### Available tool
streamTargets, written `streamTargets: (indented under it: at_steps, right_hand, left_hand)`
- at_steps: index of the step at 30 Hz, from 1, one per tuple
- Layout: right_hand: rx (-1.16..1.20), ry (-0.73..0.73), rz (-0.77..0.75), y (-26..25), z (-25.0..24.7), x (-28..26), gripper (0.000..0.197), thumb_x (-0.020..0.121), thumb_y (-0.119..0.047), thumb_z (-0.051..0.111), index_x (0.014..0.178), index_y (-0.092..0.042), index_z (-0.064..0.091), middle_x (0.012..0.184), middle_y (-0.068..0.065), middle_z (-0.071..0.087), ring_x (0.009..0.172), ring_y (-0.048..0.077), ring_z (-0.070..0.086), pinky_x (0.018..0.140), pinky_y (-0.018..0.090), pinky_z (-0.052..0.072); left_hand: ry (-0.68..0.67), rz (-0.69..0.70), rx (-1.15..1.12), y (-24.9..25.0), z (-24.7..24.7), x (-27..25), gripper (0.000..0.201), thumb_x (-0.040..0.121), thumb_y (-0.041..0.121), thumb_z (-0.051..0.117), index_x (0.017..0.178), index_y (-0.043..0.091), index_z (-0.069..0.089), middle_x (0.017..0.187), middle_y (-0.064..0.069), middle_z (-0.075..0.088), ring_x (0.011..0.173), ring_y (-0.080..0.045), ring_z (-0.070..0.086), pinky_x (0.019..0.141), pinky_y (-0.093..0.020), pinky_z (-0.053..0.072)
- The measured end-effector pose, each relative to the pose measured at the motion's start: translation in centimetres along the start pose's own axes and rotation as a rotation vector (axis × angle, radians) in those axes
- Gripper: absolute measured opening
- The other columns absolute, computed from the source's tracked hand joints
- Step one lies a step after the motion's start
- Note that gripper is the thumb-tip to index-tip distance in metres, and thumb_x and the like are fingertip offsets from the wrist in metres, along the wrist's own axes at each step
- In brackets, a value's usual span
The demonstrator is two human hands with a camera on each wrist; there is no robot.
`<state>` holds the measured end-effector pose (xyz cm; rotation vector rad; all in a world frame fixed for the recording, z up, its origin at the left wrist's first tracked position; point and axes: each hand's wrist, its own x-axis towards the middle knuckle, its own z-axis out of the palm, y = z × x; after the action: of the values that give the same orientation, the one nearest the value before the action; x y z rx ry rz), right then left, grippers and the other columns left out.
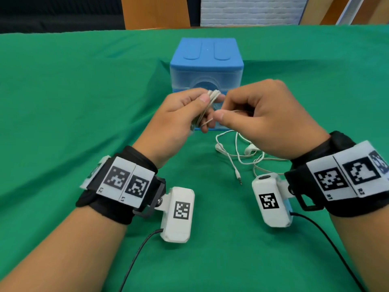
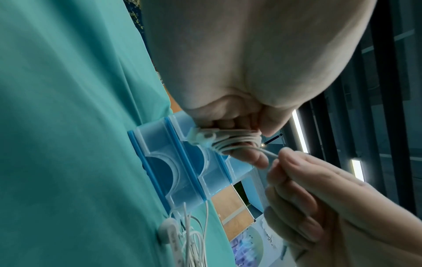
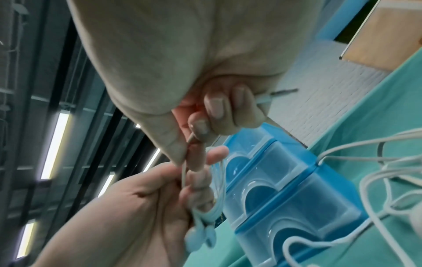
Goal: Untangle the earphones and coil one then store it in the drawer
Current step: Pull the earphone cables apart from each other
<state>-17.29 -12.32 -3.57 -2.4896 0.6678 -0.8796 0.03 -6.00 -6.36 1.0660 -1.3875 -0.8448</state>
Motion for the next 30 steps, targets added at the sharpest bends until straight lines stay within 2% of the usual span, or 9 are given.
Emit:
streamTargets:
  at_steps: [3, 5, 8, 10, 12, 18, 23, 26, 30]
  right_hand:
    - [0.051, 0.037, -0.019, 0.0, 0.1, 0.0, 0.009, 0.085, -0.021, 0.073, 0.085, -0.015, 0.066, 0.073, 0.0, 0.063, 0.054, 0.008, 0.046, 0.054, 0.019, 0.033]
    - [0.115, 0.051, 0.005, 0.2, 0.2, 0.1, 0.018, 0.084, -0.019, 0.074, 0.096, -0.016, 0.061, 0.086, -0.009, 0.061, 0.053, 0.009, 0.041, 0.055, 0.015, 0.032]
    - [0.168, -0.008, 0.021, 0.8, 0.1, 0.0, 0.016, 0.088, -0.016, 0.073, 0.101, -0.015, 0.064, 0.081, -0.024, 0.065, 0.052, 0.014, 0.042, 0.056, 0.018, 0.035]
    - [0.196, -0.021, 0.027, 1.3, 0.2, 0.1, 0.012, 0.089, -0.018, 0.073, 0.101, -0.017, 0.069, 0.086, -0.008, 0.072, 0.056, 0.027, 0.047, 0.054, 0.026, 0.039]
    - [0.2, 0.007, 0.024, 1.5, 0.2, 0.2, 0.01, 0.089, -0.02, 0.074, 0.098, -0.017, 0.072, 0.086, 0.001, 0.074, 0.059, 0.03, 0.048, 0.054, 0.03, 0.041]
    - [0.223, 0.009, 0.06, 2.2, 0.2, 0.3, 0.01, 0.09, -0.023, 0.072, 0.098, -0.018, 0.073, 0.085, 0.004, 0.074, 0.059, 0.028, 0.048, 0.056, 0.037, 0.043]
    - [0.252, -0.025, 0.068, 2.6, 0.5, 0.4, 0.014, 0.09, -0.025, 0.069, 0.098, -0.015, 0.074, 0.086, 0.008, 0.075, 0.077, 0.042, 0.065, 0.069, 0.057, 0.053]
    - [0.224, -0.004, 0.083, 2.8, 0.6, 0.3, 0.01, 0.09, -0.024, 0.072, 0.093, -0.015, 0.076, 0.081, 0.007, 0.074, 0.072, 0.035, 0.064, 0.065, 0.049, 0.053]
    - [0.186, 0.041, 0.138, 2.8, 0.9, 0.4, 0.005, 0.088, -0.021, 0.075, 0.088, -0.016, 0.077, 0.07, -0.003, 0.07, 0.055, 0.003, 0.049, 0.055, 0.019, 0.039]
  left_hand:
    - [-0.075, -0.044, 0.037, 0.2, 0.0, -0.1, 0.034, 0.096, 0.017, 0.041, 0.085, -0.012, 0.053, 0.065, -0.004, 0.049, 0.062, -0.019, 0.04, 0.056, -0.025, 0.033]
    - [-0.096, -0.061, 0.033, 0.2, 0.1, -0.2, 0.028, 0.09, 0.013, 0.044, 0.083, -0.012, 0.051, 0.061, 0.0, 0.046, 0.062, -0.021, 0.035, 0.055, -0.029, 0.028]
    - [-0.102, -0.073, -0.02, -0.1, 0.1, -0.4, 0.015, 0.088, 0.005, 0.047, 0.08, -0.004, 0.057, 0.06, 0.003, 0.044, 0.059, -0.013, 0.035, 0.056, -0.024, 0.028]
    - [-0.092, -0.083, -0.067, -0.4, -0.1, -0.5, 0.016, 0.09, 0.004, 0.05, 0.085, -0.007, 0.06, 0.063, 0.001, 0.048, 0.062, -0.013, 0.038, 0.059, -0.024, 0.032]
    - [-0.082, -0.099, -0.108, -0.6, -0.2, -0.5, 0.017, 0.095, 0.004, 0.054, 0.094, -0.009, 0.065, 0.07, -0.003, 0.057, 0.066, -0.014, 0.047, 0.063, -0.021, 0.041]
    - [-0.05, -0.167, -0.199, -0.8, 0.2, -0.6, 0.013, 0.095, 0.0, 0.057, 0.1, -0.004, 0.069, 0.079, -0.009, 0.071, 0.067, -0.014, 0.065, 0.071, -0.023, 0.056]
    - [-0.028, -0.239, -0.257, -0.6, 0.5, -0.7, 0.008, 0.091, 0.001, 0.062, 0.098, -0.002, 0.066, 0.081, -0.013, 0.073, 0.067, -0.015, 0.07, 0.07, -0.025, 0.059]
    - [0.071, -0.245, -0.279, -0.5, 0.0, -0.5, 0.019, 0.087, 0.001, 0.067, 0.102, 0.004, 0.055, 0.08, -0.017, 0.074, 0.066, -0.02, 0.07, 0.066, -0.03, 0.056]
    - [0.102, -0.169, -0.164, -0.8, -0.2, -0.4, 0.02, 0.084, -0.005, 0.071, 0.101, 0.0, 0.06, 0.083, -0.02, 0.073, 0.072, -0.023, 0.072, 0.069, -0.031, 0.057]
